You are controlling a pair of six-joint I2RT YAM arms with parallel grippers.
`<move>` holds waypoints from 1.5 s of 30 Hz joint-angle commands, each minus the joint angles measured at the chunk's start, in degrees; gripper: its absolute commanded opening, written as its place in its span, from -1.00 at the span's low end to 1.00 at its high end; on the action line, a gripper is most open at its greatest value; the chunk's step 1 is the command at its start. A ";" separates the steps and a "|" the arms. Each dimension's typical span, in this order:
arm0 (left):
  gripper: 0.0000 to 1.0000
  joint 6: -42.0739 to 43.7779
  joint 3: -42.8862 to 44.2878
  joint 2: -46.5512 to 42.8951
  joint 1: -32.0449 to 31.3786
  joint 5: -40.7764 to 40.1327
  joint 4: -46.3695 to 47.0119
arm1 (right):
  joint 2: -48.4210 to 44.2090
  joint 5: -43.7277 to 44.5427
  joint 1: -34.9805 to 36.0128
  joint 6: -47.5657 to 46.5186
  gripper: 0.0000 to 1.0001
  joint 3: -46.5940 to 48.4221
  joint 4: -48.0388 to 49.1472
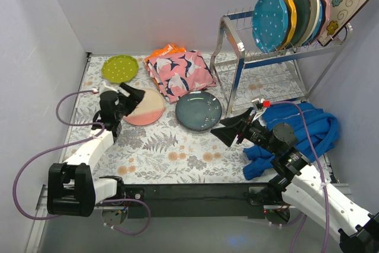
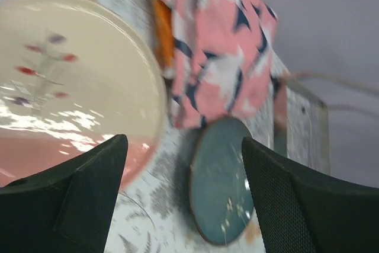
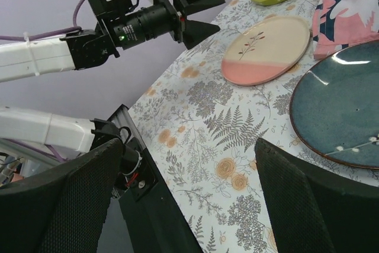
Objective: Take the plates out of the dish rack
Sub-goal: Place the plate at the center of the board, then unload the plate from the dish rack.
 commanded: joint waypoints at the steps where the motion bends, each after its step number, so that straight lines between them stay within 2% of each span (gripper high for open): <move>1: 0.53 5.52 1.95 -3.32 -10.46 5.02 -1.78 | -0.39 0.38 -0.01 -2.68 0.93 1.21 2.03; 3: 0.53 4.91 0.99 -5.59 -12.50 7.22 -0.47 | 0.14 0.38 -0.01 -3.91 0.93 2.00 1.86; 4: 0.53 4.47 -0.15 -6.22 -13.90 12.10 1.63 | 0.40 0.12 -0.10 -4.44 0.93 2.44 1.07; 8: 0.53 3.94 -5.34 -8.42 -17.16 20.75 11.22 | 1.63 -0.06 -0.01 -5.23 0.90 4.11 0.80; 13: 0.53 6.57 -5.79 -10.00 -25.94 21.38 13.51 | 3.30 0.47 -0.10 -6.64 0.89 7.71 -1.30; 16: 0.53 6.40 -9.20 -11.49 -29.11 24.19 20.35 | 4.18 1.34 -0.01 -8.48 0.87 11.40 -5.60; 20: 0.54 7.19 -16.23 -15.61 -31.58 24.46 30.18 | 7.07 2.22 -0.01 -11.20 0.84 21.22 -9.30; 23: 0.54 6.84 -17.21 -16.77 -32.11 26.56 32.75 | 10.58 3.45 0.08 -12.78 0.83 29.12 -10.97; 26: 0.54 5.87 -17.48 -17.56 -32.90 27.36 33.64 | 14.97 7.92 0.08 -15.86 0.84 34.85 -12.46; 29: 0.54 5.34 -19.48 -18.17 -34.22 27.44 35.73 | 20.15 19.15 0.08 -22.79 0.85 42.59 -15.01; 30: 0.54 6.39 -20.02 -18.44 -35.70 27.36 36.10 | 21.57 25.54 0.08 -27.34 0.85 46.26 -15.19; 36: 0.54 14.66 -19.76 -22.38 -41.34 20.25 27.75 | 33.88 47.10 -0.18 -46.34 0.92 59.20 -18.34; 37: 0.54 15.53 -20.28 -24.31 -41.34 19.37 27.75 | 35.28 48.70 -0.27 -49.59 0.93 62.61 -18.79; 42: 0.54 15.72 -21.60 -27.49 -41.43 16.90 26.52 | 40.39 53.62 -0.97 -54.18 0.92 70.64 -21.08; 44: 0.54 15.63 -21.78 -27.49 -41.43 16.02 26.35 | 41.88 55.13 -3.50 -54.37 0.92 73.88 -21.78; 45: 0.54 15.80 -21.52 -27.06 -41.43 15.32 26.00 | 42.58 52.53 -5.26 -52.63 0.91 75.47 -26.22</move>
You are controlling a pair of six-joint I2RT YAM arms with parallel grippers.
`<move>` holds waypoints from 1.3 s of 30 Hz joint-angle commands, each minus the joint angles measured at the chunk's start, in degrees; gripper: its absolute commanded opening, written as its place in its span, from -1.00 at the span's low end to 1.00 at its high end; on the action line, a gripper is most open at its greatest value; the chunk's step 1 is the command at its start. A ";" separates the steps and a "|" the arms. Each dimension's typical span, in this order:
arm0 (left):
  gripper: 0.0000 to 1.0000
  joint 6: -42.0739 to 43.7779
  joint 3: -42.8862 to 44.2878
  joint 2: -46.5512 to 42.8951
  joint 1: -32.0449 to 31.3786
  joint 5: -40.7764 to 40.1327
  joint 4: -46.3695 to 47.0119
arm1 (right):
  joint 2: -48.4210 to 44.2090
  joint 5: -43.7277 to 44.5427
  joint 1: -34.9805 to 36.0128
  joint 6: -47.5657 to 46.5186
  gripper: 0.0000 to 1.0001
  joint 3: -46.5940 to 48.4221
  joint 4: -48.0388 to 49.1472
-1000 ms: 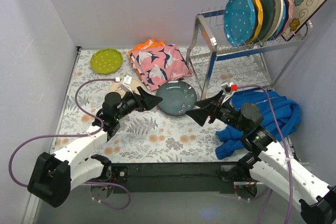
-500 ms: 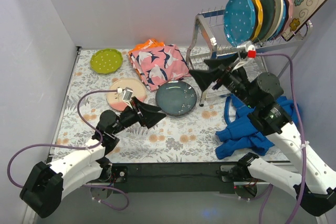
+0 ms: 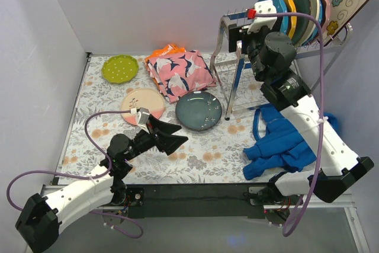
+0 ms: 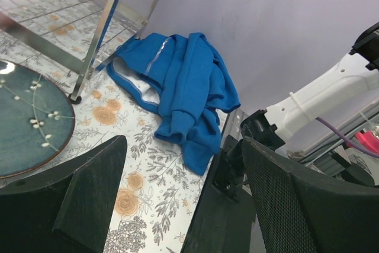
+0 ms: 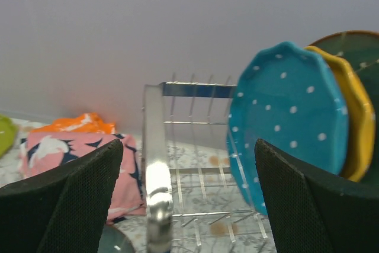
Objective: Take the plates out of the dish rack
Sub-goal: Unload the plate from the dish rack.
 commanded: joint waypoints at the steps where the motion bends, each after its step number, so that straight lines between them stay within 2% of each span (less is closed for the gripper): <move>1: 0.54 1.95 -0.65 0.31 -0.25 -3.55 -1.81 | 1.37 1.11 -6.17 -1.21 0.91 9.55 -7.43; 2: 0.54 1.95 -0.73 0.66 -0.25 -3.55 -1.81 | 3.46 -2.49 -10.63 2.99 0.90 14.01 -10.51; 3: 0.54 1.86 -0.73 0.93 -0.25 -3.55 -1.72 | 4.44 -7.58 -12.41 3.90 0.90 15.62 -13.50; 4: 0.54 1.86 -0.73 0.93 -0.25 -3.55 -1.72 | 5.32 -8.32 -13.56 4.17 0.89 16.94 -16.32; 11: 0.54 1.42 -0.82 0.49 -0.25 -3.11 -1.28 | 6.91 -17.37 -23.75 7.24 0.88 18.10 -18.28; 19: 0.54 1.24 -0.21 1.19 -0.25 -3.54 -2.07 | 7.70 -22.30 -25.44 7.07 0.75 18.01 -17.93; 29: 0.54 1.86 0.41 1.28 -0.25 -4.86 -3.48 | 4.19 -18.00 -24.91 6.28 0.60 13.89 -14.33; 39: 0.54 2.21 0.23 0.76 -0.25 -5.30 -3.74 | 3.13 -18.52 -24.12 5.93 0.57 11.60 -11.25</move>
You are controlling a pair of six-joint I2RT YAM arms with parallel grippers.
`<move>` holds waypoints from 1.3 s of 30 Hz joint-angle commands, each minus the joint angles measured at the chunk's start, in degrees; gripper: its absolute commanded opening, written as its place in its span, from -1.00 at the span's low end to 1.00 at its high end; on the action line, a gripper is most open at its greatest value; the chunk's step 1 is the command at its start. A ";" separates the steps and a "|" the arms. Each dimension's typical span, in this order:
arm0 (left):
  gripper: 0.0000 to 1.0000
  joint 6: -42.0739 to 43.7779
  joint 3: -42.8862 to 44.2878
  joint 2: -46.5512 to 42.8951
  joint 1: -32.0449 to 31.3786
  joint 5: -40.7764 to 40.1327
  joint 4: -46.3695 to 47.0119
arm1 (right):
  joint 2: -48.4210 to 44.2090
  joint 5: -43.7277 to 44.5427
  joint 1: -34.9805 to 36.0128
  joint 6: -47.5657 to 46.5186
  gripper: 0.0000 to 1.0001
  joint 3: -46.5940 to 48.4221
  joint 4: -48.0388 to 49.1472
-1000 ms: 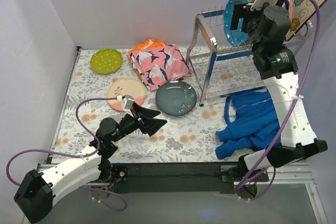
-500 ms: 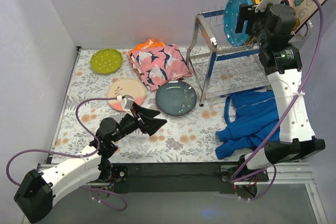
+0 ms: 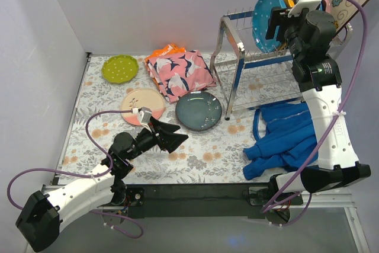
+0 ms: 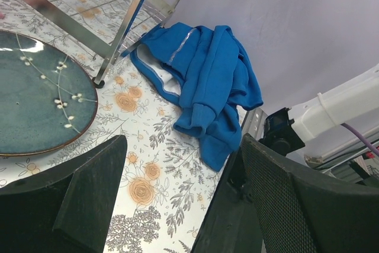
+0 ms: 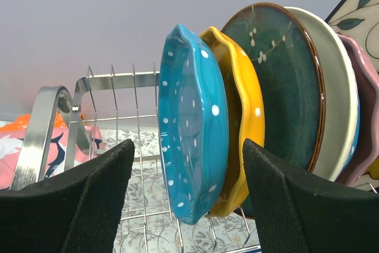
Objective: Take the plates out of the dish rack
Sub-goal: Unload the plate from the dish rack.
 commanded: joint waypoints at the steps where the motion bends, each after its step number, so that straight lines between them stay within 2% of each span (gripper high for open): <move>1: 0.54 1.10 0.41 -1.04 -0.23 -1.15 -0.40 | -0.76 -0.21 0.03 -0.47 0.56 -1.02 4.53; 17: 0.54 0.65 0.32 -1.13 -0.23 -0.71 -0.05 | 6.89 1.28 0.12 -2.05 0.56 -0.76 4.45; 23: 0.54 0.48 0.23 -1.04 -0.23 -0.71 0.04 | 8.56 2.16 0.12 -2.93 0.44 -0.93 4.71; 29: 0.54 0.48 0.32 -1.13 -0.23 -0.62 -0.05 | 8.47 4.96 0.12 -4.78 0.10 -2.51 6.29; 30: 0.54 0.39 0.32 -1.13 -0.23 -0.54 0.04 | 8.21 5.76 0.21 -5.22 -0.03 -2.69 6.99; 35: 0.54 0.30 0.41 -0.78 -0.23 -0.27 0.22 | 6.98 3.66 0.21 -6.10 -0.44 -3.57 8.93; 36: 0.54 0.30 0.41 -0.78 -0.23 -0.27 0.22 | 6.45 3.48 0.21 -6.10 -0.63 -3.74 9.71; 39: 0.54 0.39 0.50 -0.60 -0.23 -0.62 -0.31 | 5.49 3.22 0.12 -6.53 -0.97 -4.53 11.03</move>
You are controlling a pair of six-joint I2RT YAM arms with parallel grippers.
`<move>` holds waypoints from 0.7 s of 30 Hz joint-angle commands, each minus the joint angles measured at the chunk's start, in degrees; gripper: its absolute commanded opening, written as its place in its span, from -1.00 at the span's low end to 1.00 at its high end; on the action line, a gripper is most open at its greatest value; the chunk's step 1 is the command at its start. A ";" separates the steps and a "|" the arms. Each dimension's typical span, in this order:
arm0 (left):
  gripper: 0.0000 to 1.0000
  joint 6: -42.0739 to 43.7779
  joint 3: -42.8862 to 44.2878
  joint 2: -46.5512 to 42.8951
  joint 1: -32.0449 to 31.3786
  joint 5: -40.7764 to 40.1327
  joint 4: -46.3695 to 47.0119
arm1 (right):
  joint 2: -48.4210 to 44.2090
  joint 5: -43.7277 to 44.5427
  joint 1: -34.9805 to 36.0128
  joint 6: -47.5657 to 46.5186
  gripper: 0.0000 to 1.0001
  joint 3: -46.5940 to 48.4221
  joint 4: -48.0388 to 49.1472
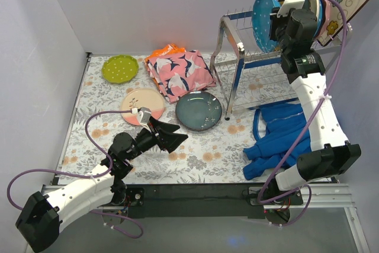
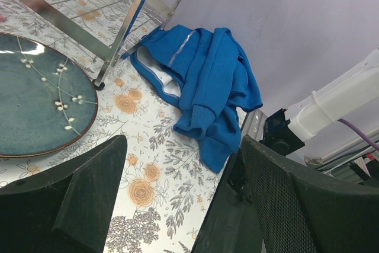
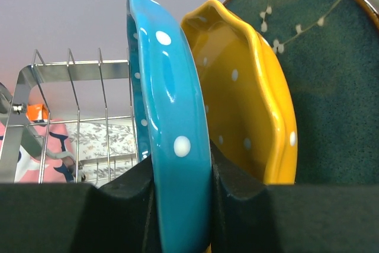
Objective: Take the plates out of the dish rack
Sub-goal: Unload the plate from the dish rack.
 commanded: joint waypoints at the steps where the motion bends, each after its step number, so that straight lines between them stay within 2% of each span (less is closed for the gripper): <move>1: 0.54 0.37 0.76 0.06 -0.23 -0.45 -0.27 | -1.31 0.64 0.45 -2.17 -0.97 -1.58 5.05; 14: 0.54 0.72 0.50 -0.56 -0.23 -1.15 -0.79 | -3.51 -3.93 0.45 1.60 -0.97 2.19 9.97; 21: 0.54 0.63 0.58 -0.12 -0.23 -1.15 -0.62 | -4.92 -3.05 0.45 3.89 -0.97 3.95 13.58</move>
